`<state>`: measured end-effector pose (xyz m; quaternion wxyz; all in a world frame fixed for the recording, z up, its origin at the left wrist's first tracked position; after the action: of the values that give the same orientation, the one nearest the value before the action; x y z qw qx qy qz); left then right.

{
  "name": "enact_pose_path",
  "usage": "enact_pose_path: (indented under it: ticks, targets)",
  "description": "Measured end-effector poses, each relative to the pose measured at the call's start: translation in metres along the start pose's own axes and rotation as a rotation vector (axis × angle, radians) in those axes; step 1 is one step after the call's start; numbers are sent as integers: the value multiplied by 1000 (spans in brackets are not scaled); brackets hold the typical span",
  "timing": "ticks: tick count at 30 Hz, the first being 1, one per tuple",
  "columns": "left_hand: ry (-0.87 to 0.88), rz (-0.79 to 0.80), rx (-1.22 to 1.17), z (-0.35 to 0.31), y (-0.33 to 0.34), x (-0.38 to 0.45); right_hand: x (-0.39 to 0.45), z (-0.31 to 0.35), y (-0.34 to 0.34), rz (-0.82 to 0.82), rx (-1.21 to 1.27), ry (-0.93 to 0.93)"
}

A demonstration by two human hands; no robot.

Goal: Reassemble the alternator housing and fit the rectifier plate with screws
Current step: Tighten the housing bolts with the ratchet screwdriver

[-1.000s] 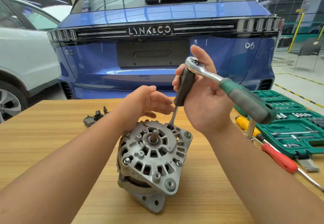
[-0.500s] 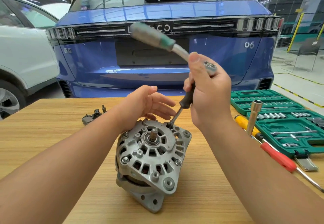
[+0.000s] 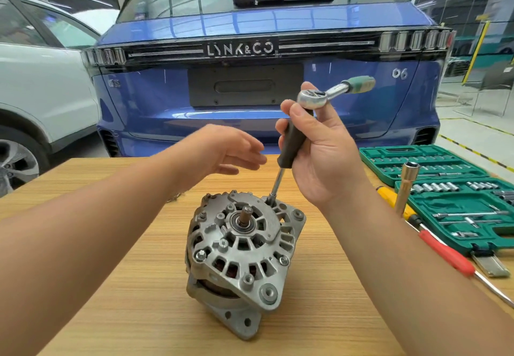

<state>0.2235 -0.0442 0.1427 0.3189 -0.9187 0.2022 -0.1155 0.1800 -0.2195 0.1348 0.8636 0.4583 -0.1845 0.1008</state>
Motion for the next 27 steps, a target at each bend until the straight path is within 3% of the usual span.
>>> enact_pose_path:
  ticks: [3,6,11,14,17,20,23,27]
  targets:
    - [19,128,311,-2,20,-1,-3,-1,1,-4,-43,-58]
    - [6,144,540,5,34,2,-5,-2,4,-14,-38,-84]
    - [23,130,615,6,35,3,-7,-3,4,-15,-65,-136]
    - [-31,187,430,10,36,3,-7,1,4,5,-143,-195]
    - [-114,293,71,17,29,5,-10,1,3,58,-308,-322]
    - [-149,223,-140,23,4,5,-12,-1,2,98,-442,-411]
    - [-175,114,-222,34,-15,3,-11,2,1,172,-416,-355]
    - [-176,101,-351,42,-10,0,-9,8,10,198,-209,-206]
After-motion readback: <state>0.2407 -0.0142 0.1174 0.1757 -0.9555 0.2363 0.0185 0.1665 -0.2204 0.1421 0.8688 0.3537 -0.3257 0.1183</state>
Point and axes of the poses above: each hand's wrist, its own x-axis towards the middle knuckle, its own y-axis out of the palm, z = x × y, the point moved 2 cm from there along x, towards the middle knuckle, and after that the axes turned 14 degrees about x, right-handed, at the moved point
